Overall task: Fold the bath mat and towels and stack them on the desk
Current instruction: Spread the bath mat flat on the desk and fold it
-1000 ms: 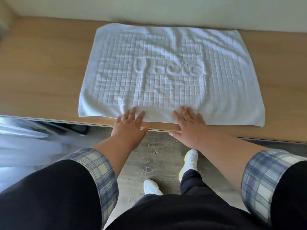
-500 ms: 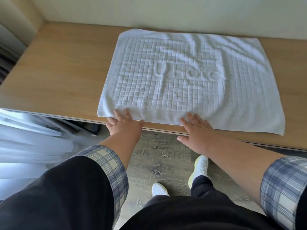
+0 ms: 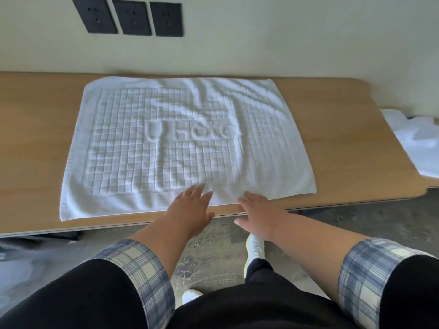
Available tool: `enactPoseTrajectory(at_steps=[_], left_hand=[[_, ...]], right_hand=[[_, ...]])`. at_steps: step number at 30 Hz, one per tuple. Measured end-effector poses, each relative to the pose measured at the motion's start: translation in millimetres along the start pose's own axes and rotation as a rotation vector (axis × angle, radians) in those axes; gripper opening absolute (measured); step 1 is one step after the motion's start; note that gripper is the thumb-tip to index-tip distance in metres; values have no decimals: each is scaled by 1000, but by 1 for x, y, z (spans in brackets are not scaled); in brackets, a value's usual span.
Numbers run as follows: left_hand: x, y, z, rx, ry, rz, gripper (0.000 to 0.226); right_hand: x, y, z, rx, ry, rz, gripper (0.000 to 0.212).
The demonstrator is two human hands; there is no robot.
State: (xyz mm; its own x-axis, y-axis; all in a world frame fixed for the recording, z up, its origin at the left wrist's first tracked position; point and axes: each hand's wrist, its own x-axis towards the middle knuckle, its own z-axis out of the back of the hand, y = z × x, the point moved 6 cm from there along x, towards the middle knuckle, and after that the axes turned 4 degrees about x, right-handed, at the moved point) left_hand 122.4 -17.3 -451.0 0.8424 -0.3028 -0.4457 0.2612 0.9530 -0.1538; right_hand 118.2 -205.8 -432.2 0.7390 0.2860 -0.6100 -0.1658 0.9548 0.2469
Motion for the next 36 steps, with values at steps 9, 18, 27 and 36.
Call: enactPoseTrajectory(at_steps=[9, 18, 27, 36], left_hand=[[99, -86, 38, -23, -29, -77, 63], [231, -128, 85, 37, -150, 192, 69], [265, -142, 68, 15, -132, 344, 84], [260, -137, 64, -17, -200, 351, 73]], right_hand=[[27, -110, 61, 159, -157, -92, 48], [124, -129, 187, 525, -445, 254, 28], [269, -63, 197, -186, -110, 601, 59], [329, -186, 266, -102, -389, 74, 74]])
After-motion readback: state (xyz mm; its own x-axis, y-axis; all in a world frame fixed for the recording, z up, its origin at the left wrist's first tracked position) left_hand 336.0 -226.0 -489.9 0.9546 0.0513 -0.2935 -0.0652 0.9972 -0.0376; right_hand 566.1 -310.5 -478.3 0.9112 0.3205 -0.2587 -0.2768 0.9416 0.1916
